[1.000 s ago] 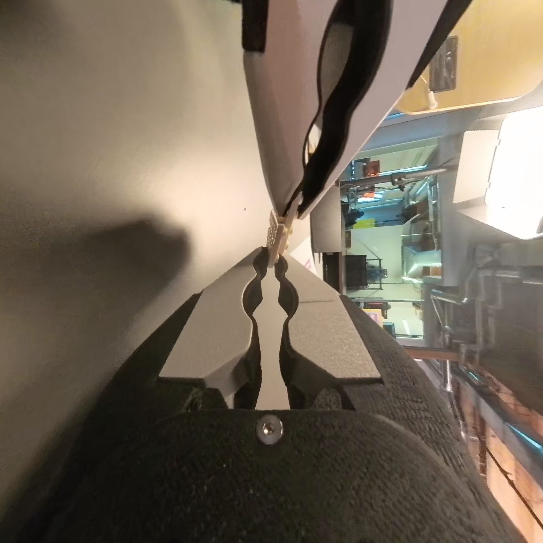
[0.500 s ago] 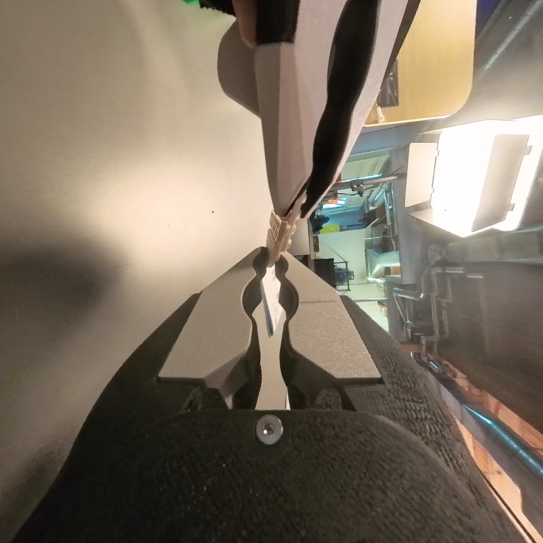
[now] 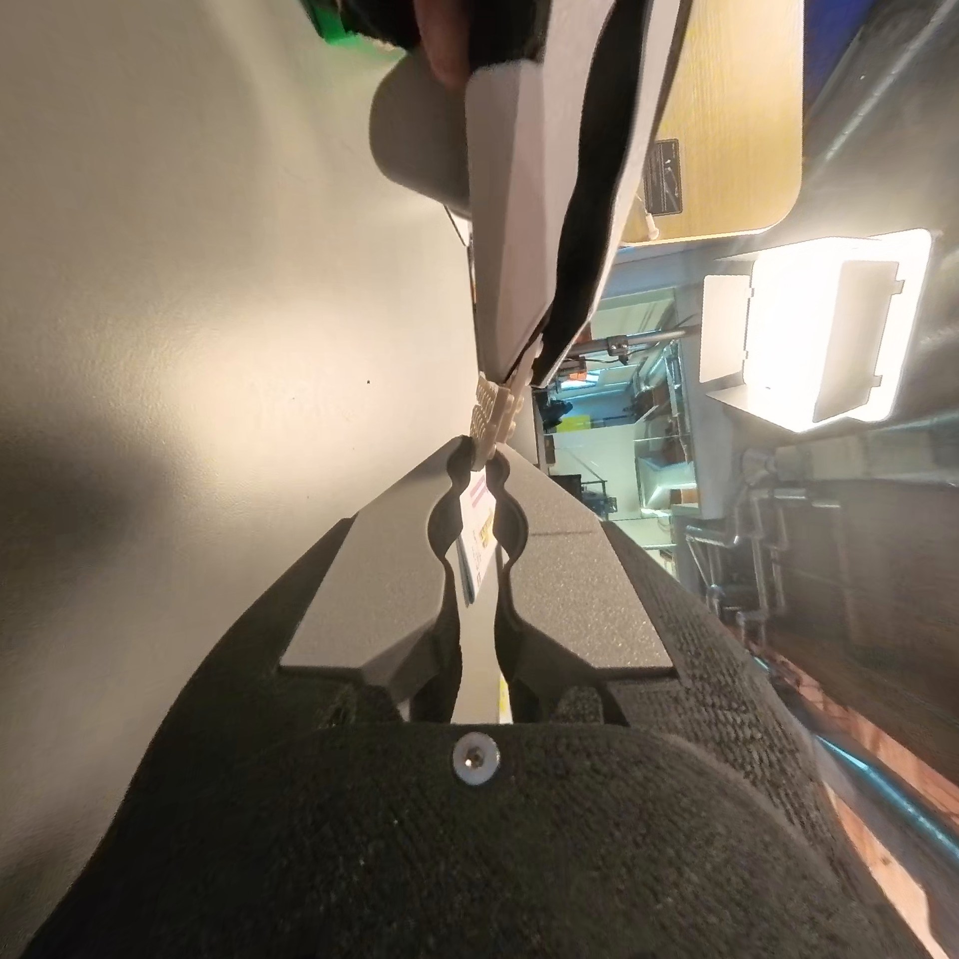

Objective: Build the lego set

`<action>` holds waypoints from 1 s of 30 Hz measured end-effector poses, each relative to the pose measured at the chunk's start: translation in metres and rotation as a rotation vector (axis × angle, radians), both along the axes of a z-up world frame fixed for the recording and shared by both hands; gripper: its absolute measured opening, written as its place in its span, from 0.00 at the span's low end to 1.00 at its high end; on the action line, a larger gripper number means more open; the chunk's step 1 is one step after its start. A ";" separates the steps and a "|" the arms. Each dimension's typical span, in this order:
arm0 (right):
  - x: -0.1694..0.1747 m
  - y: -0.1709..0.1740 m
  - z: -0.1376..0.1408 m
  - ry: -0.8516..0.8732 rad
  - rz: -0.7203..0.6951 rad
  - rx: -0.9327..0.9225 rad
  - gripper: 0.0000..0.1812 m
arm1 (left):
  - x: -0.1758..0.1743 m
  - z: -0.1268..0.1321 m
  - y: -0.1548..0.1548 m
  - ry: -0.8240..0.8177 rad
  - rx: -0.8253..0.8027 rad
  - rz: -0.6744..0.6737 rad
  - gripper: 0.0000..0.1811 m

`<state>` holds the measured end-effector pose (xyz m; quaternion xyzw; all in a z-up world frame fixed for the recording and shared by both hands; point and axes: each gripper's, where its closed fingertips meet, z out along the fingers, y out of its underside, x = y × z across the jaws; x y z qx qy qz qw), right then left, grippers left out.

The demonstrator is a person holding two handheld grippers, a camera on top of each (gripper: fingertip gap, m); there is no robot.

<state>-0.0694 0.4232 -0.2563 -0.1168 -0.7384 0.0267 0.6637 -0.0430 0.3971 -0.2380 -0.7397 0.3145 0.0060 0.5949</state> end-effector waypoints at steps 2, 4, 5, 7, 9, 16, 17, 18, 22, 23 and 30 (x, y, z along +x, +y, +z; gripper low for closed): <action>0.001 0.000 0.000 0.000 0.005 -0.001 0.02 | 0.001 0.001 -0.001 -0.044 -0.009 -0.013 0.02; 0.001 -0.001 -0.001 -0.008 0.012 0.002 0.02 | 0.002 0.000 -0.001 -0.060 -0.019 -0.020 0.02; 0.001 0.000 -0.003 -0.018 0.012 -0.006 0.02 | 0.002 -0.002 0.000 -0.036 -0.020 -0.017 0.03; 0.000 0.001 -0.013 -0.077 0.017 -0.053 0.02 | 0.000 -0.013 0.001 0.117 -0.026 -0.002 0.03; -0.001 0.002 -0.022 -0.130 0.013 -0.074 0.02 | -0.002 -0.022 0.003 0.276 -0.002 0.030 0.03; 0.003 -0.006 -0.005 -0.087 0.078 -0.261 0.20 | -0.035 -0.032 0.013 0.281 -0.085 0.196 0.02; 0.005 -0.012 -0.001 -0.075 0.108 -0.254 0.18 | -0.037 -0.033 0.013 0.263 -0.096 0.201 0.02; 0.006 -0.016 0.002 -0.053 0.124 -0.218 0.14 | -0.038 -0.033 0.012 0.252 -0.099 0.197 0.02; 0.001 -0.019 -0.012 -0.102 0.101 -0.139 0.15 | -0.031 -0.033 0.013 0.271 -0.097 0.171 0.02; 0.000 -0.018 -0.012 -0.101 0.096 -0.129 0.14 | -0.029 -0.033 0.012 0.279 -0.095 0.166 0.02; 0.002 -0.019 0.001 -0.004 0.066 0.006 0.03 | -0.025 -0.019 0.012 0.127 -0.086 0.158 0.02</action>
